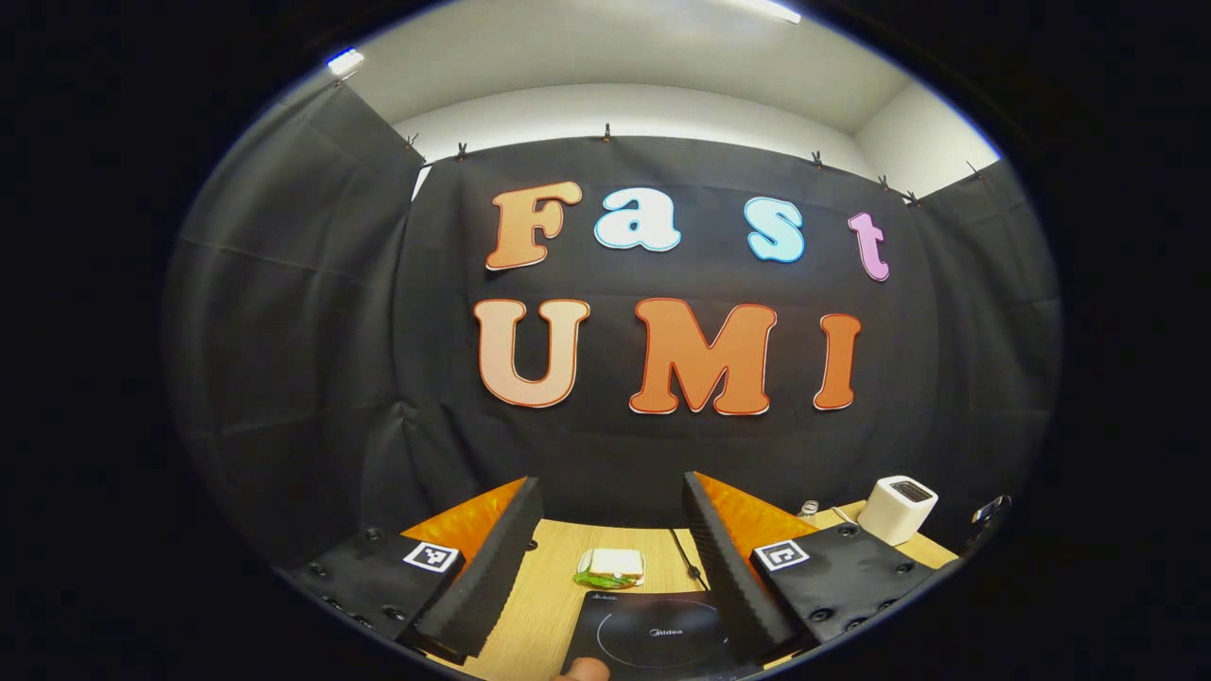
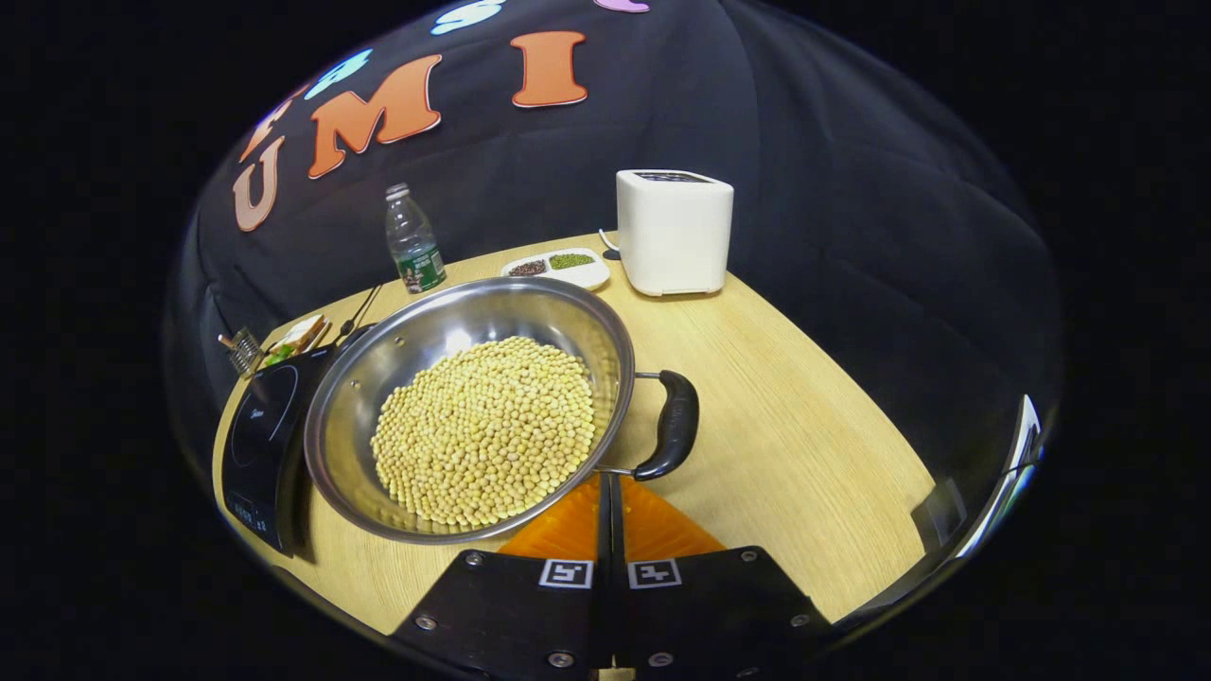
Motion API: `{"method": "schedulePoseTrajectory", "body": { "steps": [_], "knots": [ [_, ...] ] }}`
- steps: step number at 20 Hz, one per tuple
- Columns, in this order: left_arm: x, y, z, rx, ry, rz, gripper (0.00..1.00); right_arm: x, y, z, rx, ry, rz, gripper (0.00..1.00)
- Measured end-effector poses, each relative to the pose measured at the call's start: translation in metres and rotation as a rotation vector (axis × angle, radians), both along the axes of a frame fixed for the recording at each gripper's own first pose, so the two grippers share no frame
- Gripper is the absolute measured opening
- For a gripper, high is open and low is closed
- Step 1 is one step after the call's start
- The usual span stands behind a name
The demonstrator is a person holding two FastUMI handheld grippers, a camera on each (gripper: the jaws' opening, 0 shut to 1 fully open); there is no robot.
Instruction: First push the handle of the pot to place it horizontally, then grasp the pot with both hands and set it on the induction cooktop.
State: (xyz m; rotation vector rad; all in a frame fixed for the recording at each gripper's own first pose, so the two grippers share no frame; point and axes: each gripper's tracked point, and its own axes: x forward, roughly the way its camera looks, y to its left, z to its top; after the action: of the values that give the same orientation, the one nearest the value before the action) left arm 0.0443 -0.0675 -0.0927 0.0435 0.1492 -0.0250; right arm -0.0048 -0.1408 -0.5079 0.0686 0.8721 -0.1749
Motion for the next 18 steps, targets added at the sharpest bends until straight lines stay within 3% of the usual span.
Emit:
{"method": "schedulePoseTrajectory", "body": {
  "steps": [18],
  "knots": [
    [0.023, -0.063, -0.049, 0.036, 0.055, -0.080, 0.98, 0.077, -0.040, -0.021, -0.024, 0.029, -0.036, 0.00]
  ]
}}
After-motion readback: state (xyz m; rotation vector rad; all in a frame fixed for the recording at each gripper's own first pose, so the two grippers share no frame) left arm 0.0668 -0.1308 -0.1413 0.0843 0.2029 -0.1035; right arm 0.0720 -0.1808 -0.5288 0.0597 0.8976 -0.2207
